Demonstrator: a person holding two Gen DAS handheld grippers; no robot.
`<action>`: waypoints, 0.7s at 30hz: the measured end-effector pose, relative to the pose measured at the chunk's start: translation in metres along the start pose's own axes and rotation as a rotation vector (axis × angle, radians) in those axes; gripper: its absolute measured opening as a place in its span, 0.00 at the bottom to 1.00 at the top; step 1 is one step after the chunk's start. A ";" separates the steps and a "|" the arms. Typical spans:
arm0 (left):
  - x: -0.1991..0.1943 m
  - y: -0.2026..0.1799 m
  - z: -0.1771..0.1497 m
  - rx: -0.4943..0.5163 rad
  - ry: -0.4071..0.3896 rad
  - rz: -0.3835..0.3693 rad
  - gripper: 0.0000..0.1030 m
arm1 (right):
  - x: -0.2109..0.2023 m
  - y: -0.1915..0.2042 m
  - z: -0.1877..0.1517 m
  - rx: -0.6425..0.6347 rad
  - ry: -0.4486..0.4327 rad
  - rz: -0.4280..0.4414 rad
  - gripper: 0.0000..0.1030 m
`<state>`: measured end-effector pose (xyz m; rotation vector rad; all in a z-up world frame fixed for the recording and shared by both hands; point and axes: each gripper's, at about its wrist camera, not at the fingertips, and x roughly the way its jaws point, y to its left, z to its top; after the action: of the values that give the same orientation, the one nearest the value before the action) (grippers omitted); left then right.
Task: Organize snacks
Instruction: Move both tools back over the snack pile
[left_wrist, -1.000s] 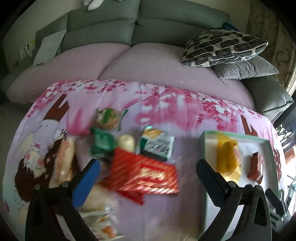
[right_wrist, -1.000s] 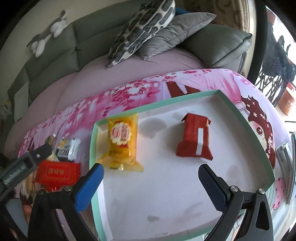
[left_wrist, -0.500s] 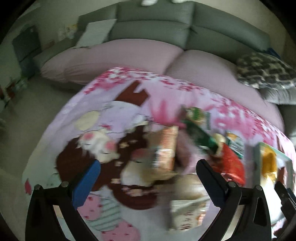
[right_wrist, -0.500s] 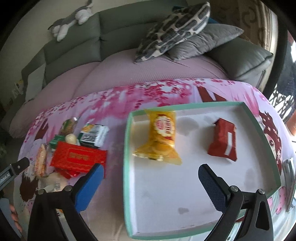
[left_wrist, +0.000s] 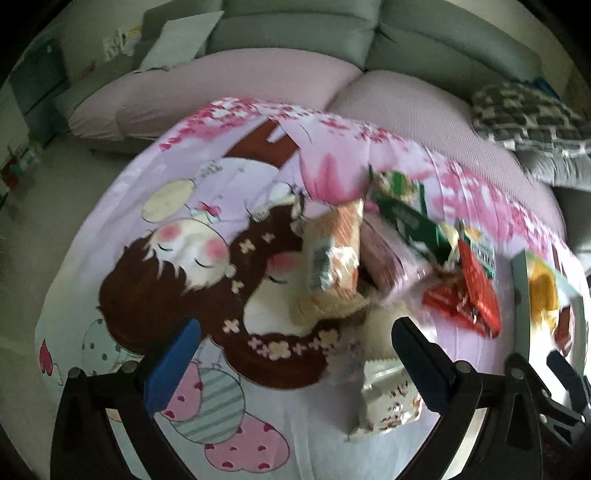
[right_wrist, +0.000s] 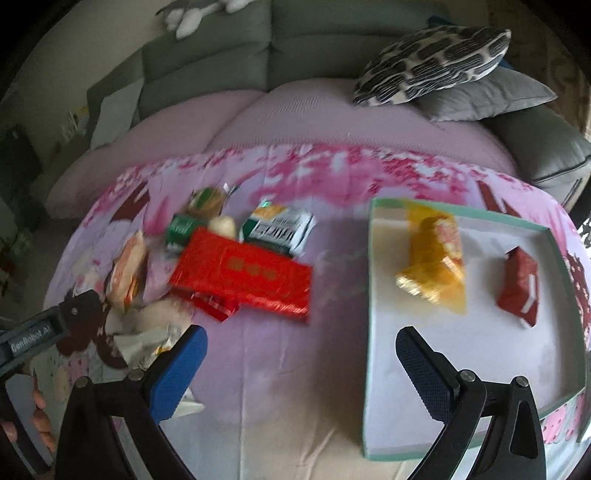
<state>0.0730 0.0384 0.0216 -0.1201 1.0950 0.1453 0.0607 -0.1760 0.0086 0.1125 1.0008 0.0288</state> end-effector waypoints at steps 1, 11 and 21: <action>0.001 -0.001 -0.002 0.005 0.005 -0.002 1.00 | 0.003 0.002 -0.002 -0.001 0.011 0.006 1.00; 0.013 0.003 -0.021 0.008 0.076 -0.026 1.00 | 0.010 0.025 -0.018 -0.048 0.060 0.031 1.00; 0.017 0.026 -0.018 -0.060 0.098 -0.007 1.00 | 0.017 0.055 -0.027 -0.116 0.096 0.085 1.00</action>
<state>0.0607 0.0624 -0.0025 -0.1867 1.1885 0.1678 0.0486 -0.1176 -0.0139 0.0476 1.0870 0.1716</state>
